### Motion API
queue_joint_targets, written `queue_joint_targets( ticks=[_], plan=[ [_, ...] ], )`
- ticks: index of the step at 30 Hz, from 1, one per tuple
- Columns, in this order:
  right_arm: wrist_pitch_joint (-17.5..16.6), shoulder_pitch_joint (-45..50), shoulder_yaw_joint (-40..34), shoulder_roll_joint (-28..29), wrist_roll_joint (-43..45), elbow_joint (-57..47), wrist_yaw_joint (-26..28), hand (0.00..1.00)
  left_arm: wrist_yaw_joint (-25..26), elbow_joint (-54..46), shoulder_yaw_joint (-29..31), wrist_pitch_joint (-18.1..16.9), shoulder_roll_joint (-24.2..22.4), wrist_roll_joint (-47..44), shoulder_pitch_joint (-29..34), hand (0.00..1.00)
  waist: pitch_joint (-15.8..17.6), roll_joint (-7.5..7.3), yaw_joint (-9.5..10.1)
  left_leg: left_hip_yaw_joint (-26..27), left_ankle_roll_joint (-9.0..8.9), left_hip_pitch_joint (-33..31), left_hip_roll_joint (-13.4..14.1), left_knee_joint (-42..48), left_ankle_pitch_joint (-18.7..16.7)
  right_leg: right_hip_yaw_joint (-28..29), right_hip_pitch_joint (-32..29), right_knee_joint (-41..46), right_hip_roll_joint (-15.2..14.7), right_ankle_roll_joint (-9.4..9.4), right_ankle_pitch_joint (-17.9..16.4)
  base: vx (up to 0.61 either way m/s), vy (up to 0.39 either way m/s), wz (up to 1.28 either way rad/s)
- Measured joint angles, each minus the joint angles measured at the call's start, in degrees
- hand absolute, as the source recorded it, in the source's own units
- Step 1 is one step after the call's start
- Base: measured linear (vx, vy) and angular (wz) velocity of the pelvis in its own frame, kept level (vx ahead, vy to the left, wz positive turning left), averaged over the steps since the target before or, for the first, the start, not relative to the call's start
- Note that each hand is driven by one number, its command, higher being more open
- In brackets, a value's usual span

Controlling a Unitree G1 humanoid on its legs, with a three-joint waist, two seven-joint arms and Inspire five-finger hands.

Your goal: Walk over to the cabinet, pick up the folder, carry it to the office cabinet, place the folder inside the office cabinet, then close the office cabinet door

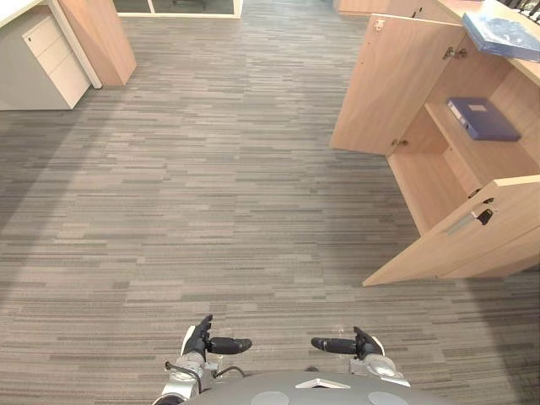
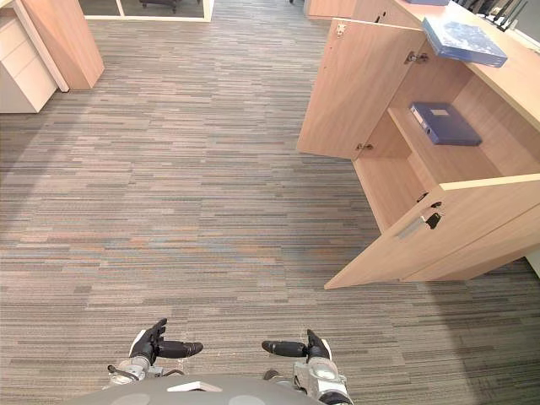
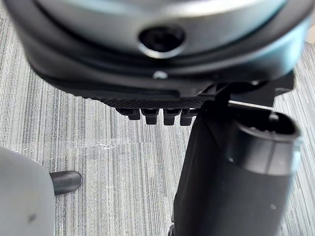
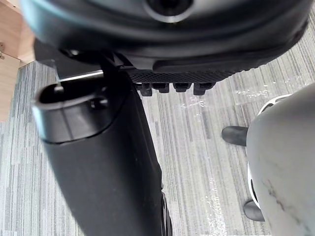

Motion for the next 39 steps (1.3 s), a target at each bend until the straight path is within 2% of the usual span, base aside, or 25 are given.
queue_joint_targets(
  ticks=[39],
  plan=[
    [0.0,-0.5,0.7,0.1,0.0,0.4,0.2,1.00,-0.9,-0.6,-0.7,0.1,0.4,1.1,-0.1,1.00,0.3,-0.55,-0.19,-0.9,0.30,0.2,-0.1,-1.6,0.9,-0.8,-0.1,-0.1,-0.1,0.00,0.0,-0.02,-0.009,0.01]
  ],
)
